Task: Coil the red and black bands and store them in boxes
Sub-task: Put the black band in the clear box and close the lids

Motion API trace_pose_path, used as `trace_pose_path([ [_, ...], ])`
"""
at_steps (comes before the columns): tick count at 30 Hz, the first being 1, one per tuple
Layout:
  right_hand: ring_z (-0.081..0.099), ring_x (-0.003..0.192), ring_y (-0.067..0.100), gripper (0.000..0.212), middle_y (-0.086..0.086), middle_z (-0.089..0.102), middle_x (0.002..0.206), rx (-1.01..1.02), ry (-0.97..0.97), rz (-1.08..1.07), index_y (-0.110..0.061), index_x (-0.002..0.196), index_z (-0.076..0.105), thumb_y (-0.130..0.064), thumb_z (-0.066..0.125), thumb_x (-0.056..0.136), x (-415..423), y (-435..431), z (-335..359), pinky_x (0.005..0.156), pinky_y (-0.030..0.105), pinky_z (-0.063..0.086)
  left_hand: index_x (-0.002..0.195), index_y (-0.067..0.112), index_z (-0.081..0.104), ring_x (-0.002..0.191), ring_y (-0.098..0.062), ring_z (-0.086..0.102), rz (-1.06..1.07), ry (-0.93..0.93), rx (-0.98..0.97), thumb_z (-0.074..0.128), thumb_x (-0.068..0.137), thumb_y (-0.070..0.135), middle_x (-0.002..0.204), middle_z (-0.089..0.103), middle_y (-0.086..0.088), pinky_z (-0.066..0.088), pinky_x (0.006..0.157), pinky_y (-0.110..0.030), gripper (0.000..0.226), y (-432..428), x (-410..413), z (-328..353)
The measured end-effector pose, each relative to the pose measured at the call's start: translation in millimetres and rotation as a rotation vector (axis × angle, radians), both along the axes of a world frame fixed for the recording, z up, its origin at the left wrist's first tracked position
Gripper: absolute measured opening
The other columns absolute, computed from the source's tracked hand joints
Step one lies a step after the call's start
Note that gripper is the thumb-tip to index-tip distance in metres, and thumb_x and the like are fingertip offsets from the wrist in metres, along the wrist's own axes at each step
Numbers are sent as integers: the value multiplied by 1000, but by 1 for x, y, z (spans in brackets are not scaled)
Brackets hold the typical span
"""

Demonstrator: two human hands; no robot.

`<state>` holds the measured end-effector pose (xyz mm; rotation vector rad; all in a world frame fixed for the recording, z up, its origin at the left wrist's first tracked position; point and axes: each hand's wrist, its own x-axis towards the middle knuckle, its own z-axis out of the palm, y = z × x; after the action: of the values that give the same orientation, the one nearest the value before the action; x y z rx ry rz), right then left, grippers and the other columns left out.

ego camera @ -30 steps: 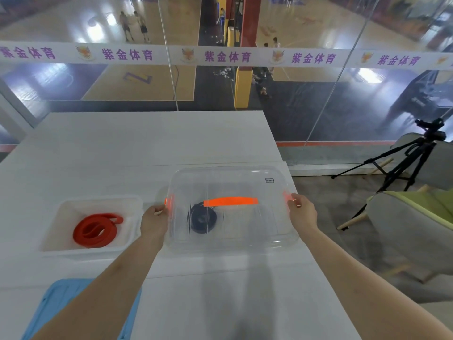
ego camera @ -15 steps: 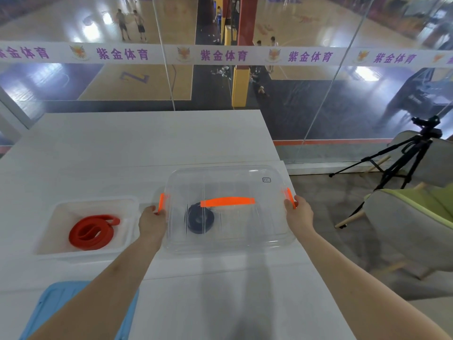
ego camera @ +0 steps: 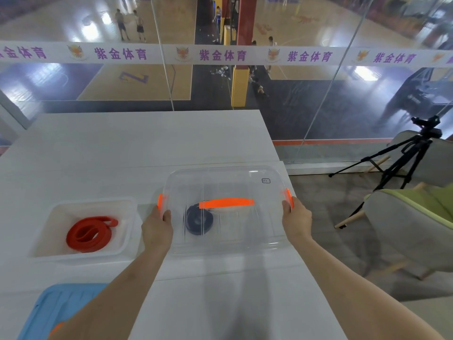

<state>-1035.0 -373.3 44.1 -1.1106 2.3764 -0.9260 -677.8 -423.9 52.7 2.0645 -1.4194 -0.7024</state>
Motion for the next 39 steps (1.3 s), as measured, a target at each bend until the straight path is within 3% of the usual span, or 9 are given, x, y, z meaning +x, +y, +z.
trace_pose_path([
  [7,63,73,27,25,4,62,75,-2,91,39,-10,117,63,-26,45,111,1,-2,-2,66,35,48,108,6,59,77,-37,59,5,-62,-53,45,107,21,80,59,-11,44,70,-39,20,1,-6,0],
  [15,65,77,29,31,8,66,82,41,101,54,-11,126,60,-30,41,112,0,-1,0,70,42,56,109,4,58,80,-34,57,-52,-138,50,45,107,24,92,64,-17,42,71,-40,24,-3,-2,7],
  [17,66,86,31,33,9,67,93,93,88,91,-10,133,56,-30,42,112,1,-1,5,74,42,55,120,1,55,99,-41,63,-116,-142,107,46,107,27,109,65,-23,47,79,-44,30,-5,1,12],
  [19,64,108,36,42,13,66,116,116,128,161,-10,147,48,-29,48,109,4,4,12,85,44,54,146,2,39,119,-45,57,-156,-137,144,47,107,32,134,56,-25,47,94,-50,49,-2,4,17],
  [21,54,129,38,54,11,58,141,112,268,246,-13,156,40,-27,54,106,9,14,17,101,51,51,157,11,24,119,-44,56,-199,-131,86,46,106,33,142,49,-23,47,94,-51,60,7,4,21],
  [24,46,143,38,48,13,50,157,122,399,328,-12,149,52,-29,56,105,29,31,26,113,51,42,160,20,21,117,-39,58,-355,-257,-68,50,103,32,143,49,-14,53,90,-51,64,36,3,23],
  [28,57,133,40,37,16,63,143,-40,486,426,-11,131,68,-25,69,97,66,57,35,106,54,48,152,12,42,137,-35,50,-451,-473,-148,51,102,36,155,45,-14,51,101,-50,56,90,1,29],
  [31,61,129,36,35,13,65,140,-119,534,516,-11,127,70,-22,72,94,101,81,41,98,51,54,153,14,42,145,-32,43,-468,-528,-143,49,103,38,157,44,-12,44,111,-49,56,132,10,30],
  [39,62,127,29,35,7,66,136,-179,538,705,-15,127,69,-25,69,93,219,149,28,96,44,56,148,13,51,141,-33,49,-367,-507,-82,59,100,31,152,51,-13,48,107,-51,52,213,93,19],
])
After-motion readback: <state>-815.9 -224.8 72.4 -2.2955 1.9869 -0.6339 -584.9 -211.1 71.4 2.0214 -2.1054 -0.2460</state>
